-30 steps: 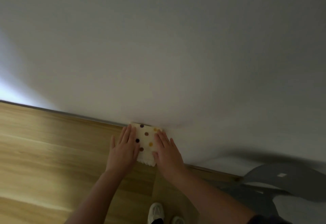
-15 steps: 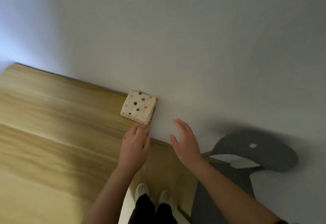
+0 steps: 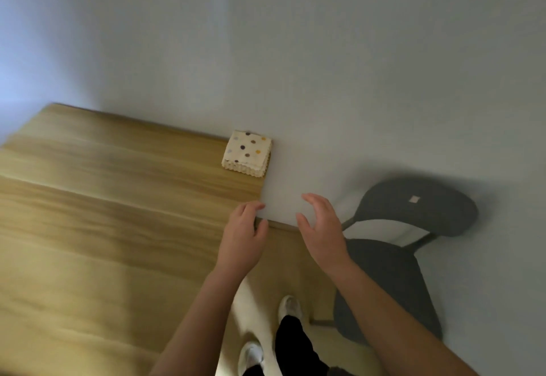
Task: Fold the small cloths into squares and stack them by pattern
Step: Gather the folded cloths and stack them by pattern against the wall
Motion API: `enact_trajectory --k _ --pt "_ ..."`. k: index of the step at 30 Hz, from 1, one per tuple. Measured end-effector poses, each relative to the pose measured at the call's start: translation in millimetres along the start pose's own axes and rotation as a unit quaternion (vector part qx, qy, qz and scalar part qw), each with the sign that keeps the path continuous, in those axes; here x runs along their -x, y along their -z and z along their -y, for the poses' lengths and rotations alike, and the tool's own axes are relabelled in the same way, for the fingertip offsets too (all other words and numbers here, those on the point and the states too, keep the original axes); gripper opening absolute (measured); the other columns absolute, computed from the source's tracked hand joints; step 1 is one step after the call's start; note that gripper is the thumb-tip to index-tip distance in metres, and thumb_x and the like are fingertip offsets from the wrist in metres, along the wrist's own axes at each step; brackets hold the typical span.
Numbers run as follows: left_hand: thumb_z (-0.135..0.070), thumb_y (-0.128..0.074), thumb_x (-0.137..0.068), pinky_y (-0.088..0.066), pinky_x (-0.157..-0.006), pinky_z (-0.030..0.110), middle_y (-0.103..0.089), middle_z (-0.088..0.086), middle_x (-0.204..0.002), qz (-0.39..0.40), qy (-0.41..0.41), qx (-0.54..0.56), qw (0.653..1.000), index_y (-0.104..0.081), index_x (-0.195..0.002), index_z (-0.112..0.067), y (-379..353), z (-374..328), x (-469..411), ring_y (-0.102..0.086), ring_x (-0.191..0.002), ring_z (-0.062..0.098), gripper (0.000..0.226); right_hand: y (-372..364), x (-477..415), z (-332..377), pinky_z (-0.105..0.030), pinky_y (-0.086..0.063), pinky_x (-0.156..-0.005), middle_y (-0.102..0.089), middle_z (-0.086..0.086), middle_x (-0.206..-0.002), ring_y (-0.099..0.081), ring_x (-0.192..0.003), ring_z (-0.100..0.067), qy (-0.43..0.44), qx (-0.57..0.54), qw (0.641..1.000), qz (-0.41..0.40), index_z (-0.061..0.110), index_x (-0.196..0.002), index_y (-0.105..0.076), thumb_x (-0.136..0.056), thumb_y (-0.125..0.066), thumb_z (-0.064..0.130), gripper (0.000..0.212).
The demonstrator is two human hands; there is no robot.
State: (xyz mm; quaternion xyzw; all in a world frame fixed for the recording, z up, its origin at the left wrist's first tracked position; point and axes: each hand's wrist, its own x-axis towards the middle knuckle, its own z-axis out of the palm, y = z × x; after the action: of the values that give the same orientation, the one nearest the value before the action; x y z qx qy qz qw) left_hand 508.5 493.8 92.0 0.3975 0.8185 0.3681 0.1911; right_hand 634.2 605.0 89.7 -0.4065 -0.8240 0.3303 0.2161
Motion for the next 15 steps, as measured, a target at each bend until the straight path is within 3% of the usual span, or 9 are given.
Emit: enact_trajectory --k 4,10,15 --pt "-0.018 -0.049 -0.096 -0.039 -0.088 0.024 -0.051 -0.003 -0.127 -0.005 -0.01 0.008 1.0 -0.05 -0.131 -0.017 11 -1 29 -0.057 -0.1 0.027 0.035 0 36 16 -0.021 -0.03 -0.109 -0.05 0.004 -0.131 -0.042 -0.125 -0.005 -0.004 -0.016 1.0 -0.019 0.014 -0.132 -0.052 -0.095 -0.056 0.017 0.038" --pt "-0.017 -0.051 -0.096 -0.033 -0.092 0.018 -0.054 -0.003 -0.124 -0.008 -0.014 0.023 1.0 -0.052 -0.129 -0.017 12 5 76 -0.051 -0.111 0.016 0.033 5 78 27 -0.016 -0.03 -0.104 -0.054 0.003 -0.128 -0.045 -0.123 -0.006 -0.007 -0.028 0.999 -0.032 0.013 -0.128 -0.055 -0.094 -0.058 0.014 0.035" --pt "-0.016 -0.051 -0.095 -0.03 -0.096 0.016 -0.054 -0.004 -0.125 -0.028 -0.009 0.021 0.999 -0.054 -0.127 -0.016 9 6 120 -0.046 -0.12 0.01 0.032 9 114 23 -0.022 -0.033 -0.107 -0.054 0.002 -0.129 -0.046 -0.123 -0.009 -0.001 -0.02 1.0 -0.009 0.014 -0.128 -0.055 -0.094 -0.057 0.017 0.034"
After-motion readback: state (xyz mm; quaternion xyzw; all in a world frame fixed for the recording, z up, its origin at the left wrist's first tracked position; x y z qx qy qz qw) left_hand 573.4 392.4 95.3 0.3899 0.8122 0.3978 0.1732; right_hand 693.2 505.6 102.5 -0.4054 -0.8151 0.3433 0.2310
